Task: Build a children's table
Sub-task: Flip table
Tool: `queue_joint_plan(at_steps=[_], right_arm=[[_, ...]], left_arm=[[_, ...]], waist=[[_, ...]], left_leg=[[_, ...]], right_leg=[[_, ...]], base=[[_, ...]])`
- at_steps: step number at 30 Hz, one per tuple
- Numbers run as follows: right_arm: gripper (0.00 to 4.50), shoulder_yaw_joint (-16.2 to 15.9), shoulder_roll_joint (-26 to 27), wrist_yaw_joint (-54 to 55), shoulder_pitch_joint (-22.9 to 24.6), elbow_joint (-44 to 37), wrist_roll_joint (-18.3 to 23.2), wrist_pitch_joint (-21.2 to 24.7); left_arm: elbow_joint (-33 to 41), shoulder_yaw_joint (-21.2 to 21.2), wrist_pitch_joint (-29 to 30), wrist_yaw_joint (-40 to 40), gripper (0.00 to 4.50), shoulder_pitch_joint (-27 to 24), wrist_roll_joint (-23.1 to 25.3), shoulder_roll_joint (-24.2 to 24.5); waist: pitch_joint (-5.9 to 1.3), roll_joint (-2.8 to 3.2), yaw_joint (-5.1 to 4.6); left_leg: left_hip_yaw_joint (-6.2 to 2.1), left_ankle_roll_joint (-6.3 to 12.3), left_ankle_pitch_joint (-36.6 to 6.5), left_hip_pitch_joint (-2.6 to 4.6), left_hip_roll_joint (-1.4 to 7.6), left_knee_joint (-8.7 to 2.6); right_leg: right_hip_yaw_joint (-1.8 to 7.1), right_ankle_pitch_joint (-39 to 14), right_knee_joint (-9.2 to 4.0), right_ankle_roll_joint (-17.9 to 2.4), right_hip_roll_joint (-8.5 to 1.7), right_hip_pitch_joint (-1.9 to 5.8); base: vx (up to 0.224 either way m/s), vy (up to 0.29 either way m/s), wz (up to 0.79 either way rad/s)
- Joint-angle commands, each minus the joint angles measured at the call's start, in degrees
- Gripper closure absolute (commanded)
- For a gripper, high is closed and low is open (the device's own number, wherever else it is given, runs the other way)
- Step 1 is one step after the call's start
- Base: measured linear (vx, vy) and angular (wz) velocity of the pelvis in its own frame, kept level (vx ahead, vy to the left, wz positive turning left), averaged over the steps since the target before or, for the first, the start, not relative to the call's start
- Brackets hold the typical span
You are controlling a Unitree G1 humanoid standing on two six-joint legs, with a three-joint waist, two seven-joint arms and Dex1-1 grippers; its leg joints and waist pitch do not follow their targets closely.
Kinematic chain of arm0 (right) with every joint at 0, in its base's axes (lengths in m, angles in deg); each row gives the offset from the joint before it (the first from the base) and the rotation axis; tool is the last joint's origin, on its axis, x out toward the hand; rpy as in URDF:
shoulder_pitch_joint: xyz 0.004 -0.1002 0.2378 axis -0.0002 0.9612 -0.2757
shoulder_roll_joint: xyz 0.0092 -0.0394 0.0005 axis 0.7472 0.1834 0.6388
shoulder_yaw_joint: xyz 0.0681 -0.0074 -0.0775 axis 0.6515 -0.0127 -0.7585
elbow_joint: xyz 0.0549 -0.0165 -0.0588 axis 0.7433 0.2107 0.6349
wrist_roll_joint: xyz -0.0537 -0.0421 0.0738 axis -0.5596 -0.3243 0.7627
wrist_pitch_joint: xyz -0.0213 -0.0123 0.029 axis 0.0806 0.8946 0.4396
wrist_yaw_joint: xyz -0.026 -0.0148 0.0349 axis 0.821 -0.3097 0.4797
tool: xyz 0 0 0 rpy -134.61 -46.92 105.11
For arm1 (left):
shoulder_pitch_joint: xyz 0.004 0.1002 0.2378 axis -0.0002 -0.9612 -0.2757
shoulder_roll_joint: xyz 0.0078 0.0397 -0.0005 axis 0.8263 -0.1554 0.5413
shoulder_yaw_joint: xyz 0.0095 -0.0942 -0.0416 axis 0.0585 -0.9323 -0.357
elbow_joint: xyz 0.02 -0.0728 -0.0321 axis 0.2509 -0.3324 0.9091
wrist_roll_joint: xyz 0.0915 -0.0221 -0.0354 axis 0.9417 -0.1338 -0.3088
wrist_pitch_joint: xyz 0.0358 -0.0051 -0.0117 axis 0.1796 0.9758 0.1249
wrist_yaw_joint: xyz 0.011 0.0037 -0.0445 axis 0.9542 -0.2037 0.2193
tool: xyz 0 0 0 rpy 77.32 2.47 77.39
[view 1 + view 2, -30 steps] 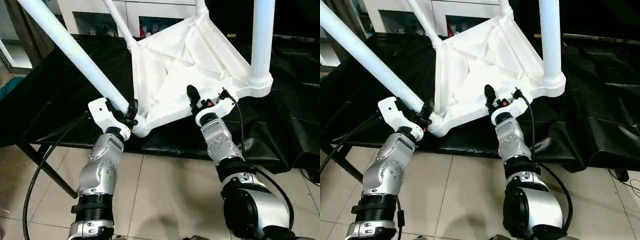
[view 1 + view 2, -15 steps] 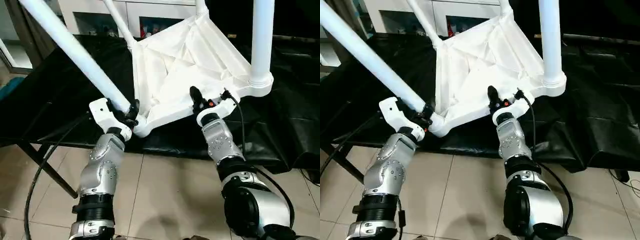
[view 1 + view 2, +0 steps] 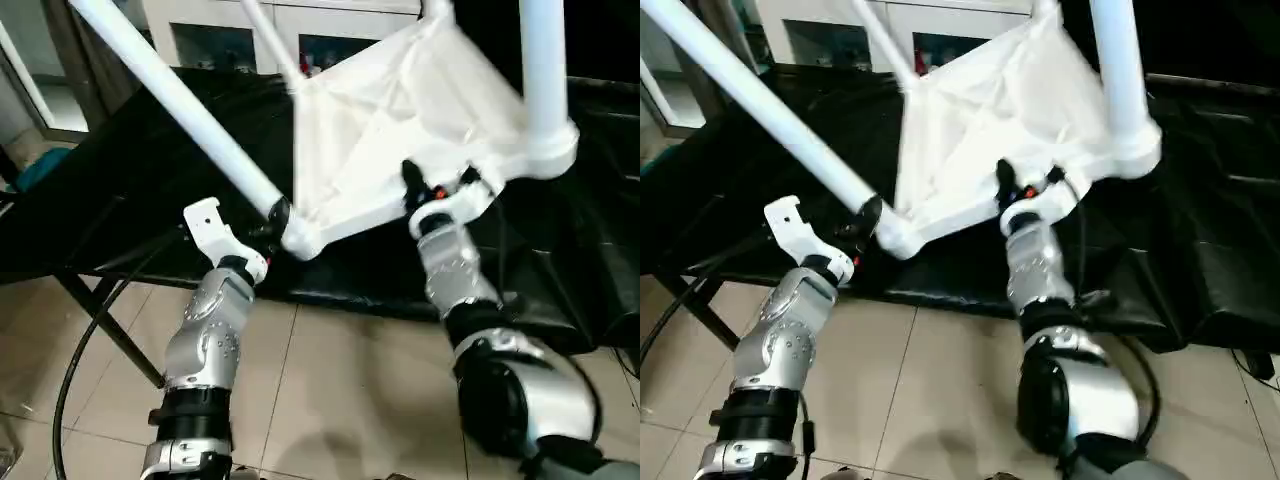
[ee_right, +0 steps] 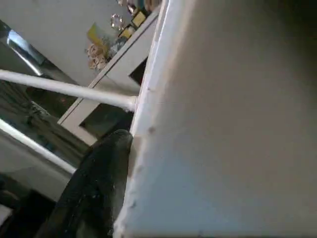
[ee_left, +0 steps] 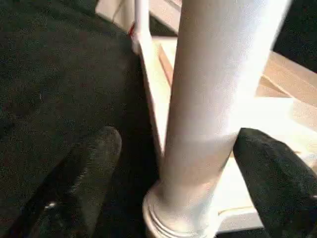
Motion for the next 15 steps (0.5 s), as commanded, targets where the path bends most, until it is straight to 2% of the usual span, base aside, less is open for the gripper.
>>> queue_joint_plan(at_steps=[1, 3, 4, 5, 7, 8, 9, 11, 13, 15], right_arm=[[2.22, 0.5, -4.7, 2.9, -1.9, -2.0, -3.0, -4.8], [2.28, -1.2, -6.5, 3.6, -2.4, -2.0, -5.5, -4.1], [2.29, -3.3, -8.0, 4.5, -2.6, -1.8, -8.2, -3.3], [2.29, -3.3, -8.0, 4.5, -2.6, -1.8, -8.2, -3.3], [2.3, -8.1, -11.3, 6.3, -2.9, -1.8, -14.5, -1.3], [2.3, -8.5, -11.6, 6.5, -3.0, -1.8, -15.1, -1.1], [2.3, -9.2, -12.2, 6.8, -3.2, -2.1, -16.0, -0.3], [2.3, -10.6, -13.1, 7.2, -3.5, -2.6, -17.6, 1.0], [2.32, -11.0, -13.3, 7.5, -3.5, -2.7, -18.1, 1.1], [2.34, -12.8, -14.3, 8.0, -4.0, -3.2, -20.5, 2.0]], left_arm=[[-0.2, -3.3, -0.9, 2.1, 0.39, -0.6, 0.2, 1.4], [0.0, -3.0, -0.3, 1.4, 0.39, -1.3, 0.7, 2.6], [0.3, -1.3, 0.2, -0.2, 0.39, -2.2, 2.2, 4.1], [0.3, -1.3, 0.2, -0.2, 0.39, -2.2, 2.2, 4.1], [2.4, 4.4, 1.4, -5.7, 0.39, -4.6, 6.1, 8.2], [2.8, 5.3, 1.4, -6.5, 0.39, -4.9, 6.6, 8.8], [3.5, 6.5, 1.2, -7.8, 0.39, -5.2, 7.2, 9.7], [4.6, 8.3, 0.5, -9.6, 0.39, -5.2, 8.5, 11.2], [4.9, 8.9, 0.2, -10.1, 0.39, -5.1, 9.1, 11.7], [6.0, 11.0, -3.4, -12.3, 0.39, -3.5, 12.0, 14.0]], waist=[[-4.67, -0.83, -0.3], [-4.78, -0.85, -0.25], [-4.85, -0.92, -0.25], [-4.9, -0.92, -0.21], [-4.83, -1.06, -0.21], [-4.78, -0.99, -0.2], [-4.66, -0.85, -0.16], [-4.36, -0.85, -0.36], [-4.32, -0.93, -0.76], [-4.29, -1.07, -1.12]], left_leg=[[0.59, 8.75, 2.6, 0.46, 1.16, -3.64], [0.64, 8.96, 3.3, 0.37, 1.04, -3.51], [0.62, 9.39, 4.4, 0.32, 0.91, -3.42], [0.55, 9.62, 5.0, 0.27, 0.87, -3.35], [0.57, 10.26, 6.5, 0.24, 0.81, -3.26], [0.63, 10.14, 5.9, 0.27, 0.82, -3.28], [0.74, 9.36, 4.3, 0.48, 0.94, -3.4], [0.78, 7.85, 1.9, 0.35, 1.04, -3.72], [0.67, 5.93, -0.6, 0.11, 1.03, -4.03], [0.51, 5.19, -1.7, 0.01, 0.9, -4.23]], right_leg=[[0.97, 1.9, -2.89, -16.3, -1.59, 3.91], [0.92, 2.8, -2.77, -16.0, -1.61, 3.99], [0.84, 3.5, -2.69, -15.7, -1.47, 4.0], [0.77, 3.8, -2.64, -15.4, -1.43, 4.02], [0.64, 2.5, -2.7, -14.4, -1.43, 3.76], [0.64, 1.4, -2.79, -14.3, -1.46, 3.71], [0.64, -0.8, -3.07, -14.1, -1.48, 3.5], [0.62, -3.1, -3.35, -13.8, -1.49, 3.53], [0.72, -3.8, -3.36, -13.0, -1.69, 3.93], [0.69, -4.9, -3.6, -12.1, -1.68, 4.14]], base=[[0.0, 0.0, 0.0], [0.0, 0.0, 0.0], [0.0, 0.0, 0.0], [0.0, 0.0, 0.0], [0.0, 0.0, 0.0], [0.0, 0.0, 0.0], [0.0, 0.0, 0.0], [0.0, 0.0, 0.0], [0.0, 0.0, 0.0], [0.0, 0.0, 0.0]])
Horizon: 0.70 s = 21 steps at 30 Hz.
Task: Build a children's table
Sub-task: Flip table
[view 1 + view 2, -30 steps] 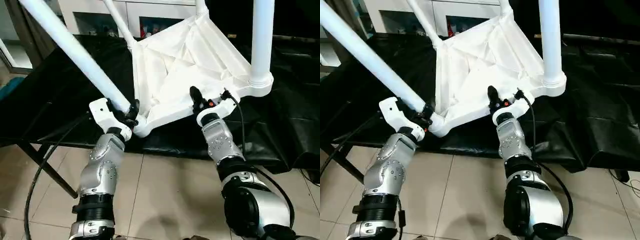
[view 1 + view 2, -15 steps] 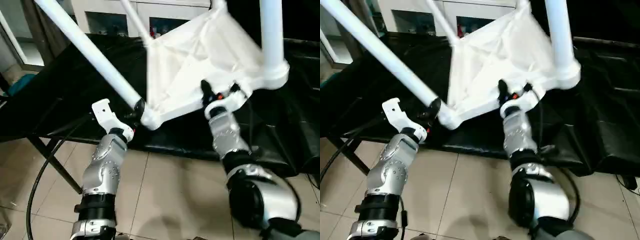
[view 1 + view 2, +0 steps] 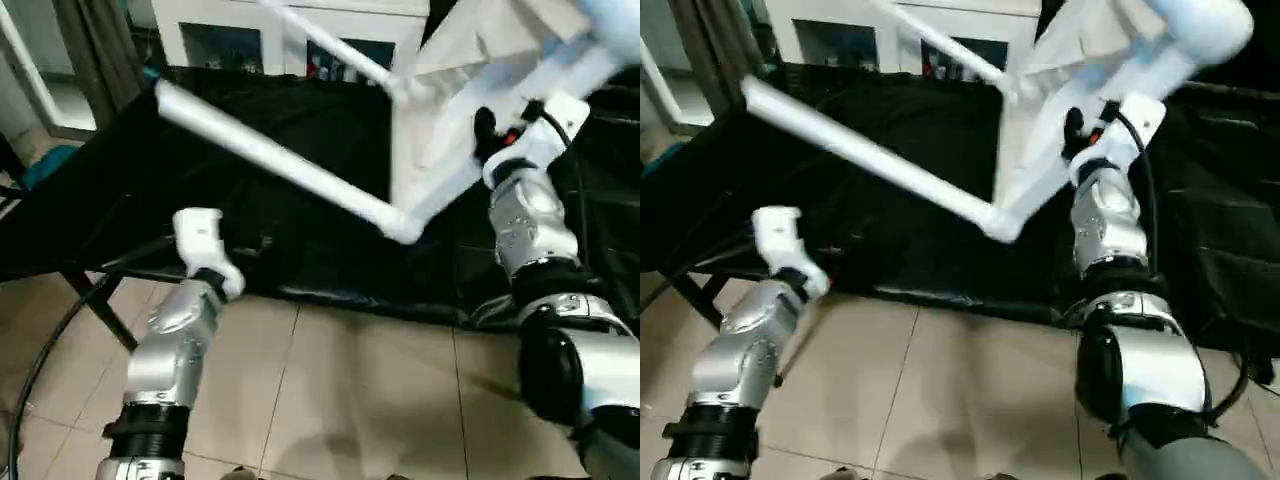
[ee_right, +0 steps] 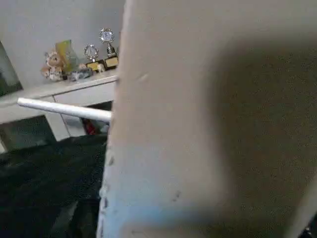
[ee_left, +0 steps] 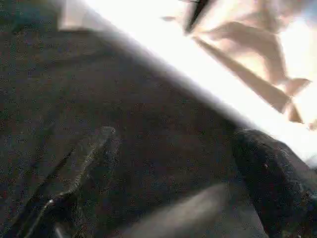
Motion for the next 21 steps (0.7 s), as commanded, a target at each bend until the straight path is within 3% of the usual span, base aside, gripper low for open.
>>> queue_joint_plan(at_steps=[1, 4, 8, 9, 15, 18, 21], right_arm=[[2.35, -2.8, -1.0, 0.3, 0.1, -0.5, -3.8, 1.1], [2.36, -4.1, -1.8, 0.2, -0.8, -0.5, -4.9, 1.9], [2.37, -6.0, -2.6, -0.4, -1.8, -1.0, -7.1, 2.7], [2.38, -6.0, -2.6, -0.4, -1.8, -1.0, -7.2, 2.8], [2.45, -9.5, -3.1, -1.8, -2.6, -1.3, -10.6, 3.7], [2.46, -10.0, -3.1, -1.5, -2.9, -1.4, -11.2, 3.8], [2.47, -10.3, -2.8, -1.4, -2.9, -1.9, -11.8, 3.8]], left_arm=[[2.2, 1.1, -2.3, -1.6, 0.39, 1.6, 2.0, 1.4], [3.8, 2.6, -5.3, -2.8, 0.39, 4.5, 4.6, 4.0], [5.0, 8.7, -10.2, -4.8, 0.39, 9.3, 14.9, 9.9], [5.0, 8.8, -10.3, -4.8, 0.39, 9.3, 15.0, 9.9], [4.5, 14.3, -19.6, -4.1, 0.39, 18.1, 27.1, 14.6], [4.0, 14.8, -21.0, -2.3, 0.39, 20.8, 29.6, 15.4], [3.1, 13.0, -24.9, 5.6, 0.39, 25.6, 35.4, 17.1]], waist=[[-4.36, -0.77, -0.41], [-4.37, -0.73, -0.85], [-4.33, -0.63, -0.9], [-4.42, -0.6, -0.76], [-4.61, -0.7, -0.74], [-4.66, -0.56, -0.7], [-4.82, -0.36, -0.71]], left_leg=[[0.36, 4.74, -2.0, 0.07, 0.94, -4.19], [0.36, 4.24, -2.5, 0.06, 0.92, -4.18], [0.38, 4.66, -1.7, 0.19, 1.03, -4.16], [0.42, 4.45, -1.3, 0.38, 1.14, -4.13], [0.4, 4.34, 2.3, -0.1, 1.21, -3.86], [0.42, 3.6, 1.8, -0.15, 1.19, -3.87], [0.31, 3.26, 1.5, -0.14, 1.08, -3.73]], right_leg=[[1.08, -4.0, -3.38, -12.2, -1.3, 3.91], [1.03, -3.8, -3.39, -12.7, -1.29, 4.01], [0.88, -3.1, -3.32, -12.9, -1.22, 3.86], [0.82, -2.8, -3.17, -13.2, -1.32, 3.85], [0.65, 2.3, -2.52, -14.9, -1.47, 4.32], [0.7, 2.5, -2.32, -15.6, -1.59, 4.46], [0.67, 3.1, -2.27, -15.3, -1.43, 4.58]], base=[[0.0, 0.0, 0.0], [0.0, 0.0, 0.0], [0.0, 0.0, 0.0], [0.0, 0.0, 0.0], [0.0, 0.0, 0.0], [0.0, 0.0, 0.0], [0.0, 0.0, 0.0]])
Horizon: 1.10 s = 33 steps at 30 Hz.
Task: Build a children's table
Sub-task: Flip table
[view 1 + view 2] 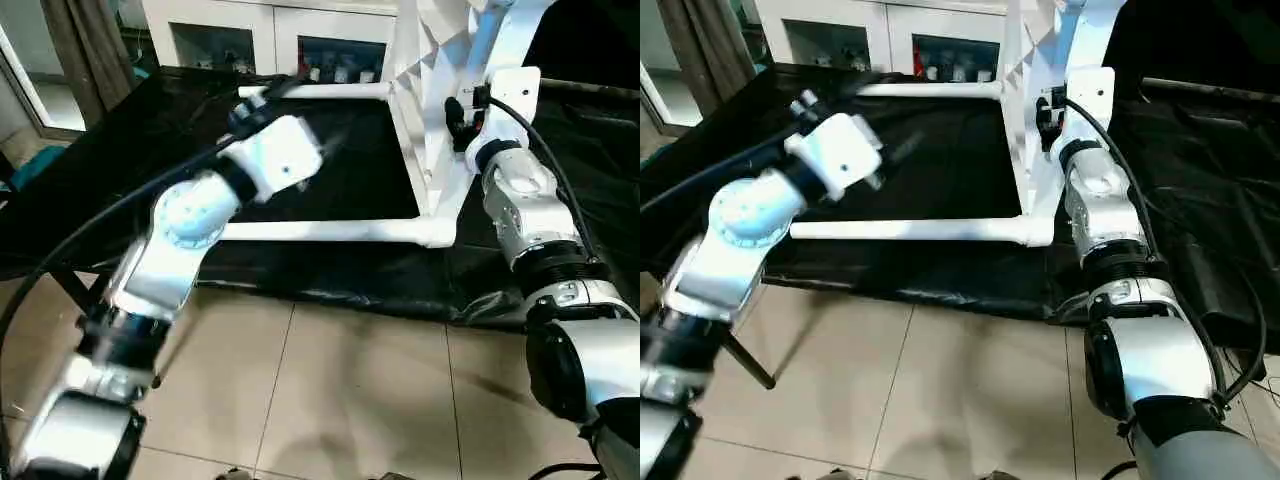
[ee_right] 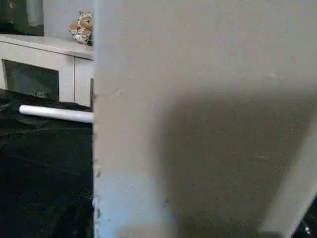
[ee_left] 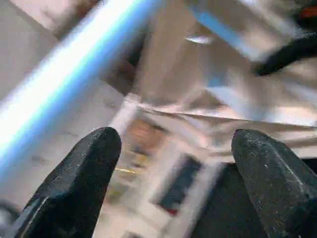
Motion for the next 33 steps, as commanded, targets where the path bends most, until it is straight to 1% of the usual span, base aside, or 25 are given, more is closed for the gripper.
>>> queue_joint_plan(at_steps=[1, 3, 4, 5, 7, 8, 9, 10, 11, 12, 13, 14, 15, 17, 18, 20, 23, 24, 25, 27, 28, 30, 31, 32, 33], right_arm=[[2.47, -0.9, -0.3, 0.4, -0.6, -0.7, -2.0, 1.1], [2.47, -0.8, -0.2, 0.4, -0.5, -0.7, -2.0, 1.1], [2.47, -0.9, -0.2, 0.3, -0.4, -0.9, -2.1, 1.1], [2.47, -1.0, 0.0, 0.3, -0.2, -1.2, -2.2, 1.1], [2.47, -1.1, 0.1, 0.3, 0.0, -1.4, -2.2, 1.1], [2.47, -1.2, 0.2, 0.3, 0.2, -1.5, -2.2, 1.0], [2.47, -1.3, 0.3, 0.2, 0.3, -1.6, -2.3, 1.0], [2.47, -1.3, 0.3, 0.2, 0.3, -1.6, -2.3, 0.9], [2.47, -1.4, 0.3, 0.1, 0.3, -1.7, -2.3, 0.9], [2.47, -1.4, 0.3, 0.1, 0.3, -1.7, -2.3, 0.9], [2.47, -1.4, 0.4, 0.1, 0.4, -1.7, -2.3, 0.9], [2.47, -1.4, 0.4, 0.0, 0.4, -2.0, -2.2, 0.9], [2.47, -1.4, 0.4, 0.0, 0.4, -2.0, -2.2, 0.9], [2.47, -1.6, 0.5, -0.1, 0.5, -2.3, -2.2, 0.9], [2.47, -1.6, 0.5, -0.1, 0.5, -2.3, -2.3, 0.9], [2.47, -1.6, 0.6, -0.4, 0.6, -2.6, -2.3, 0.8], [2.47, -1.5, 0.6, -0.4, 0.7, -2.9, -2.3, 0.8], [2.47, -1.5, 0.6, -0.4, 0.7, -2.9, -2.3, 0.8], [2.47, -1.5, 0.7, -0.4, 0.8, -3.3, -2.3, 0.9], [2.47, -1.6, 0.7, -0.5, 1.0, -3.8, -2.3, 0.9], [2.47, -1.7, 0.8, -0.5, 1.1, -3.9, -2.4, 0.8], [2.47, -1.8, 0.8, -0.7, 1.2, -4.2, -2.4, 0.8], [2.47, -1.8, 0.8, -0.7, 1.2, -4.3, -2.5, 0.8], [2.47, -1.8, 0.8, -0.7, 1.2, -4.3, -2.5, 0.8], [2.47, -2.0, 0.9, -0.7, 1.4, -4.7, -2.6, 0.7]], left_arm=[[0.2, -2.2, -3.0, 4.7, 0.39, 3.1, 3.1, 0.9], [-0.1, -2.4, -3.6, 4.9, 0.39, 3.3, 3.2, 0.9], [-0.5, -2.8, -3.9, 6.1, 0.39, 4.1, 3.9, 1.2], [-1.0, -3.7, -3.8, 8.9, 0.39, 5.4, 5.7, 1.7], [-1.7, -4.2, -3.7, 10.9, 0.39, 6.5, 7.0, 2.0], [-3.3, -4.5, -2.9, 13.9, 0.39, 8.1, 9.4, 2.9], [-4.7, -4.3, -2.9, 13.5, 0.39, 8.9, 9.1, 3.2], [-5.3, -4.2, -3.0, 13.6, 0.39, 9.2, 9.1, 3.3], [-8.3, -3.7, -3.4, 13.6, 0.39, 10.4, 9.6, 3.8], [-8.3, -3.7, -3.4, 13.6, 0.39, 10.4, 9.6, 3.8], [-9.8, -3.5, -3.6, 13.7, 0.39, 11.0, 10.1, 4.0], [-11.9, -3.2, -4.2, 14.1, 0.39, 11.8, 10.7, 4.3], [-12.1, -3.2, -4.3, 14.2, 0.39, 11.8, 10.8, 4.3], [-16.1, -2.3, -5.4, 15.3, 0.39, 13.1, 12.2, 5.0], [-16.7, -2.1, -5.5, 15.4, 0.39, 13.4, 12.5, 5.1], [-20.0, -1.5, -6.1, 15.9, 0.39, 14.6, 12.8, 5.4], [-22.1, -1.0, -6.1, 16.2, 0.39, 15.2, 13.5, 5.7], [-22.2, -0.9, -6.1, 16.2, 0.39, 15.3, 13.5, 5.7], [-24.4, -0.7, -6.5, 16.8, 0.39, 15.7, 14.3, 5.7], [-26.0, -0.6, -6.6, 17.9, 0.39, 16.3, 14.9, 5.8], [-27.0, -0.6, -6.8, 18.5, 0.39, 16.9, 15.1, 5.8], [-28.8, -0.6, -7.0, 19.4, 0.39, 18.0, 15.0, 5.9], [-29.5, -0.8, -6.9, 19.7, 0.39, 18.4, 14.9, 5.9], [-29.6, -0.8, -6.9, 19.7, 0.56, 18.4, 14.9, 5.9], [-30.7, -1.5, -6.7, 19.9, 0.73, 19.0, 14.2, 5.9]], waist=[[-4.78, -0.16, 0.01], [-4.7, -0.22, 0.09], [-4.71, -0.12, 0.12], [-4.78, 0.04, 0.14], [-4.85, -0.02, 0.11], [-4.86, 0.09, 0.16], [-4.91, 0.25, 0.15], [-4.9, 0.21, 0.19], [-4.9, 0.16, 0.2], [-4.91, 0.36, 0.23], [-4.9, 0.24, 0.19], [-4.92, 0.38, 0.25], [-4.86, 0.33, 0.21], [-4.95, 0.37, 0.24], [-4.99, 0.55, 0.27], [-5.07, 0.52, 0.3], [-5.1, 0.53, 0.32], [-5.06, 0.76, 0.3], [-5.0, 0.83, 0.29], [-5.02, 0.64, 0.26], [-5.05, 0.64, 0.28], [-5.12, 0.92, 0.35], [-5.21, 0.78, 0.35], [-5.14, 0.78, 0.34], [-5.1, 1.01, 0.35]], left_leg=[[0.47, 3.42, 0.6, 0.14, 0.46, -3.75], [0.47, 2.83, 0.3, 0.07, 0.46, -3.84], [0.47, 2.66, 0.0, 0.13, 0.47, -3.83], [0.44, 2.46, 0.1, 0.14, 0.47, -3.81], [0.46, 2.51, 0.3, 0.09, 0.37, -3.73], [0.45, 2.43, 0.2, 0.16, 0.35, -3.73], [0.39, 2.32, 0.0, 0.2, 0.32, -3.71], [0.39, 2.27, 0.0, 0.28, 0.26, -3.74], [0.36, 2.04, 0.1, 0.22, 0.23, -3.75], [0.35, 1.95, 0.1, 0.26, 0.18, -3.74], [0.33, 1.87, 0.2, 0.24, 0.2, -3.75], [0.3, 1.84, 0.4, 0.22, 0.24, -3.75], [0.35, 1.82, 0.0, 0.18, 0.2, -3.76], [0.33, 1.85, -0.2, 0.2, 0.14, -3.75], [0.27, 1.9, -0.1, 0.19, 0.09, -3.74], [0.24, 1.92, 0.0, 0.27, 0.09, -3.73], [0.24, 2.14, 0.9, 0.24, 0.17, -3.66], [0.21, 2.14, 0.7, 0.23, 0.17, -3.66], [0.24, 2.09, -0.2, 0.31, 0.11, -3.69], [0.21, 1.91, -0.5, 0.24, 0.15, -3.73], [0.21, 1.92, -0.3, 0.21, 0.14, -3.7], [0.13, 2.06, 0.7, 0.24, 0.11, -3.65], [0.14, 2.18, 1.1, 0.23, 0.05, -3.57], [0.17, 2.27, 1.0, 0.22, 0.04, -3.59], [0.17, 2.24, 0.7, 0.2, 0.02, -3.57]], right_leg=[[1.6, 3.0, -2.67, -15.4, -1.35, 4.69], [1.6, 2.6, -2.65, -15.7, -1.41, 4.69], [1.57, 2.4, -2.64, -15.7, -1.37, 4.65], [1.58, 2.7, -2.55, -15.8, -1.38, 4.64], [1.56, 3.5, -2.54, -15.7, -1.25, 4.64], [1.54, 3.4, -2.54, -15.7, -1.23, 4.59], [1.52, 3.3, -2.54, -15.6, -1.21, 4.6], [1.5, 3.1, -2.61, -15.5, -1.19, 4.51], [1.51, 3.4, -2.56, -15.8, -1.18, 4.56], [1.51, 3.7, -2.53, -15.9, -1.17, 4.53], [1.5, 4.3, -2.47, -16.1, -1.18, 4.57], [1.5, 4.7, -2.39, -16.3, -1.27, 4.62], [1.5, 4.6, -2.49, -16.4, -1.24, 4.6], [1.49, 4.7, -2.48, -16.4, -1.24, 4.65], [1.49, 5.0, -2.43, -16.4, -1.24, 4.68], [1.49, 5.5, -2.43, -16.5, -1.29, 4.7], [1.45, 7.3, -2.27, -17.2, -1.31, 4.68], [1.45, 7.2, -2.25, -17.4, -1.3, 4.66], [1.43, 6.3, -2.43, -17.3, -1.27, 4.64], [1.47, 6.4, -2.41, -17.3, -1.34, 4.8], [1.48, 6.6, -2.36, -17.2, -1.33, 4.83], [1.43, 7.9, -2.27, -17.3, -1.29, 4.81], [1.43, 8.7, -2.17, -17.5, -1.29, 4.88], [1.44, 8.6, -2.23, -17.6, -1.28, 4.82], [1.44, 8.4, -2.23, -17.8, -1.31, 4.82]], base=[[0.0, 0.0, 0.0], [0.0, 0.0, 0.0], [0.0, 0.0, 0.0], [0.0, 0.0, 0.0], [0.0, 0.0, 0.0], [0.0, 0.0, 0.0], [0.0, 0.0, 0.0], [0.0, 0.0, 0.0], [0.0, 0.0, 0.0], [0.0, 0.0, 0.0], [0.0, 0.0, 0.0], [0.0, 0.0, 0.0], [0.0, 0.0, 0.0], [0.0, 0.0, 0.0], [0.0, 0.0, 0.0], [0.0, 0.0, 0.0], [0.0, 0.0, 0.0], [0.0, 0.0, 0.0], [0.0, 0.0, 0.0], [0.0, 0.0, 0.0], [0.0, 0.0, 0.0], [0.0, 0.0, 0.0], [0.0, 0.0, 0.0], [0.0, 0.0, 0.0], [0.0, 0.0, 0.0]])
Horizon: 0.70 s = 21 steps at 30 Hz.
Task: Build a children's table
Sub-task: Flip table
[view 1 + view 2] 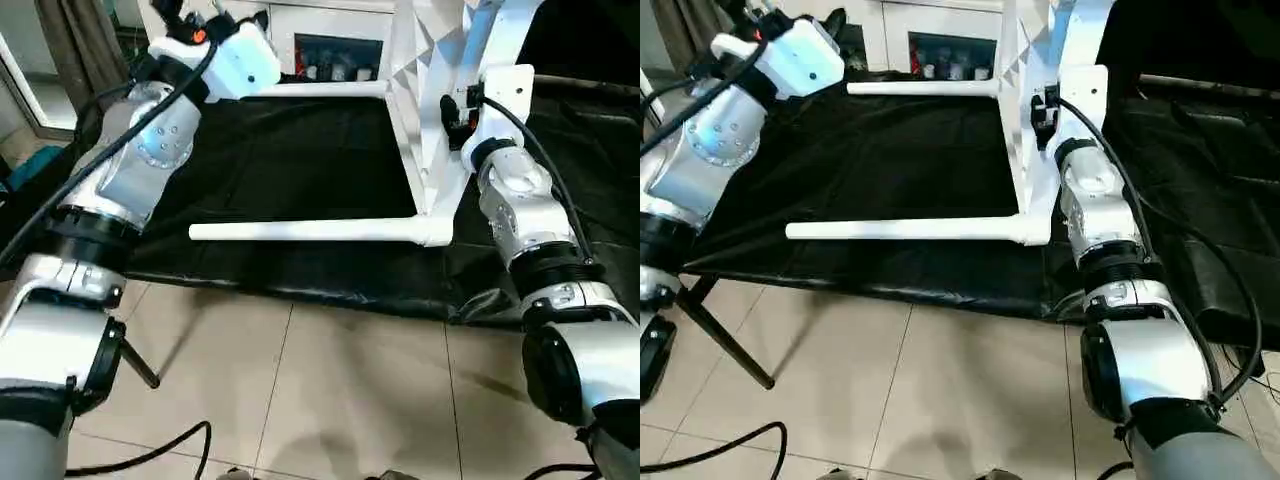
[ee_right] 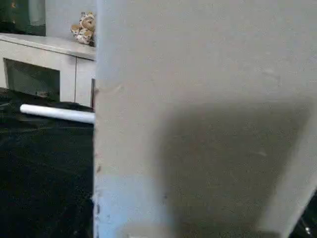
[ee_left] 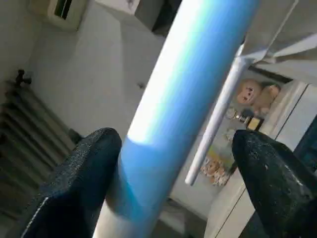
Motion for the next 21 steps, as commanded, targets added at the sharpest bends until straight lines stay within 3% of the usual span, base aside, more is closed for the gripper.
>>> queue_joint_plan(at_steps=[1, 14, 17, 18, 21], right_arm=[[2.47, -1.3, 0.1, -0.6, 0.8, -2.4, -1.6, 0.1], [2.47, -1.6, -0.7, -1.4, 1.0, -3.2, -2.4, 0.1], [2.47, -1.8, -1.0, -1.6, 0.8, -3.3, -2.7, 0.0], [2.47, -2.2, -1.4, -1.9, 0.5, -3.2, -3.1, -0.2], [2.47, -3.3, -2.6, -3.0, -0.6, -2.7, -4.5, -0.8]], left_arm=[[-1.9, -0.8, 0.1, 0.2, 0.73, 1.3, -0.7, 0.4], [-1.7, -2.0, -0.1, -0.1, 1.91, 0.9, -3.6, -0.8], [-1.7, -2.2, 0.1, -0.2, 2.05, 0.7, -3.7, -1.0], [-1.9, -2.5, 0.3, -0.3, 2.05, 0.7, -4.3, -1.2], [-2.3, -3.7, 0.9, -0.8, 2.15, 0.6, -6.6, -1.9]], waist=[[-5.13, 0.64, 0.34], [-5.04, 0.68, 0.38], [-5.06, 0.63, 0.37], [-5.03, 0.89, 0.39], [-5.01, 0.53, 0.35]], left_leg=[[0.28, 2.31, 0.4, 0.34, 0.07, -3.59], [0.28, 1.97, -0.6, 0.33, 0.22, -3.7], [0.28, 1.92, -0.6, 0.38, 0.24, -3.7], [0.25, 1.91, -0.6, 0.37, 0.21, -3.68], [0.34, 2.08, -0.6, 0.26, 0.11, -3.66]], right_leg=[[1.53, 8.2, -2.32, -17.7, -1.36, 4.92], [1.53, 7.3, -2.38, -17.9, -1.44, 4.94], [1.53, 7.1, -2.4, -17.7, -1.43, 4.92], [1.53, 7.0, -2.37, -17.7, -1.43, 4.89], [1.58, 6.9, -2.45, -17.7, -1.4, 5.06]], base=[[0.0, 0.0, 0.0], [0.0, 0.0, 0.0], [0.0, 0.0, 0.0], [0.0, 0.0, 0.0], [0.0, 0.0, 0.0]])
